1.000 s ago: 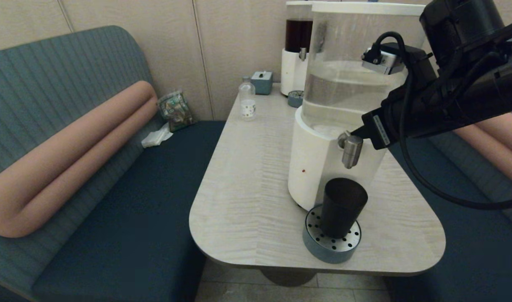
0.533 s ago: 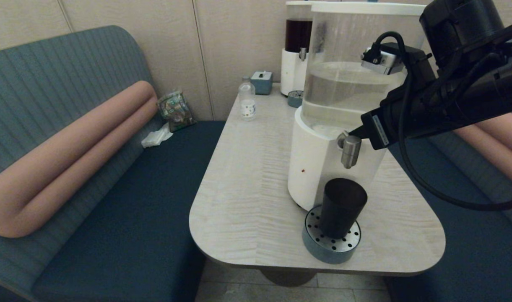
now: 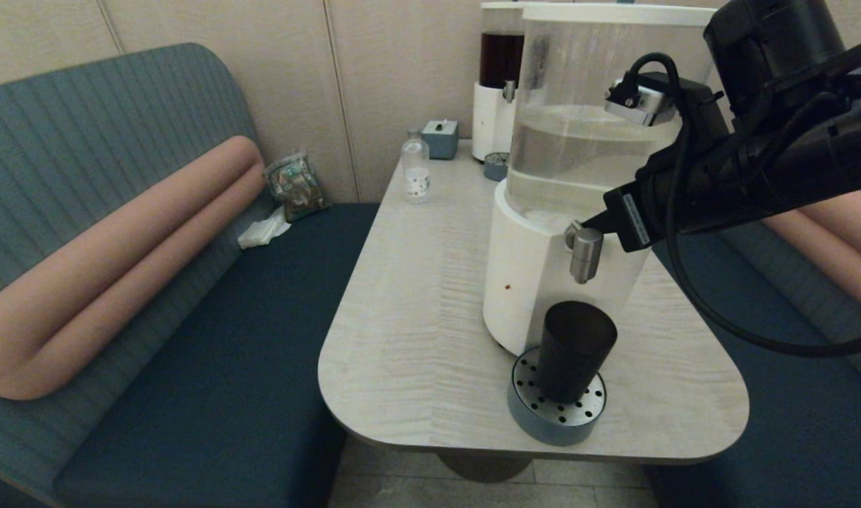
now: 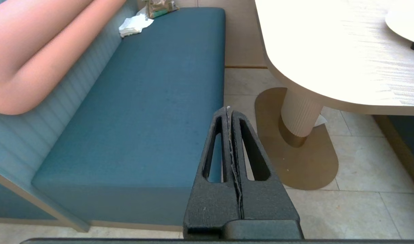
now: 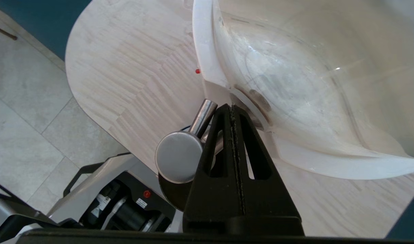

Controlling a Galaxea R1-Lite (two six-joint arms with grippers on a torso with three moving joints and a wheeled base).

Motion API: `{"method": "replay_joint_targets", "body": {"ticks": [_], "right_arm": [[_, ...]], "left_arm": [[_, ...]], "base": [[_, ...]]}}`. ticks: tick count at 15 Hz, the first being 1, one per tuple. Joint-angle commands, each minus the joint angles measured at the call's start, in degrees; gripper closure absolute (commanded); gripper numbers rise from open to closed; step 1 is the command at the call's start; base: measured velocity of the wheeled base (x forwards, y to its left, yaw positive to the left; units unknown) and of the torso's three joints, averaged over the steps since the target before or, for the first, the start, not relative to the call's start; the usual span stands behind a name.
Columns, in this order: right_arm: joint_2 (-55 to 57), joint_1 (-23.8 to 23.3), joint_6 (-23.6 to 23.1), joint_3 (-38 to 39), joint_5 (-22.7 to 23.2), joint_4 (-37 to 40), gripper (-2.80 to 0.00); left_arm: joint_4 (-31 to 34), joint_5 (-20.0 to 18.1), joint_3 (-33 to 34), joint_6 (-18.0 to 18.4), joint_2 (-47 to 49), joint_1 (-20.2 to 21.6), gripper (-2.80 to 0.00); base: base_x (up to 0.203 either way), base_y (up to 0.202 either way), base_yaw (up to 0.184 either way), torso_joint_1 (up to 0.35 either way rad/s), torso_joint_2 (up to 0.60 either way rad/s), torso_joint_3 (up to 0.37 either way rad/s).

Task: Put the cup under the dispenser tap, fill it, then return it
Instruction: Turn on the faucet

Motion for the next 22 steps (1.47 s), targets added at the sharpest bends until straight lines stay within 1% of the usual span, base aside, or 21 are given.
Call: {"method": "replay_joint_targets", "body": {"ticks": [1, 10, 12, 15, 22], "right_arm": [[-0.14, 0.01, -0.07, 0.46, 0.62, 0.00, 0.00], [-0.49, -0.07, -0.23, 2.22, 0.69, -1.06, 0.00], [-0.71, -0.28, -0.45, 3.48, 0.22, -2.87, 0.00], [-1.58, -0.66, -0.51, 6.98, -0.09, -9.01, 0.00], [-3.22, -1.48, -0.51, 7.23, -0.16, -9.58, 0.00]], "left_arm": [[-0.02, 0.00, 0.01, 0.00, 0.09, 0.01, 0.00], [-0.09, 0.00, 0.01, 0.00, 0.09, 0.01, 0.00], [-0.02, 0.00, 0.01, 0.00, 0.09, -0.07, 0.00], [-0.02, 0.00, 0.01, 0.00, 0.09, 0.01, 0.00], [-0.10, 0.00, 0.01, 0.00, 0.09, -0.08, 0.00]], "base": [[0.000, 0.000, 0.000, 0.000, 0.00, 0.000], [0.000, 0.000, 0.000, 0.000, 0.00, 0.000], [0.000, 0.000, 0.000, 0.000, 0.00, 0.000], [0.000, 0.000, 0.000, 0.000, 0.00, 0.000], [0.000, 0.000, 0.000, 0.000, 0.00, 0.000]]}}
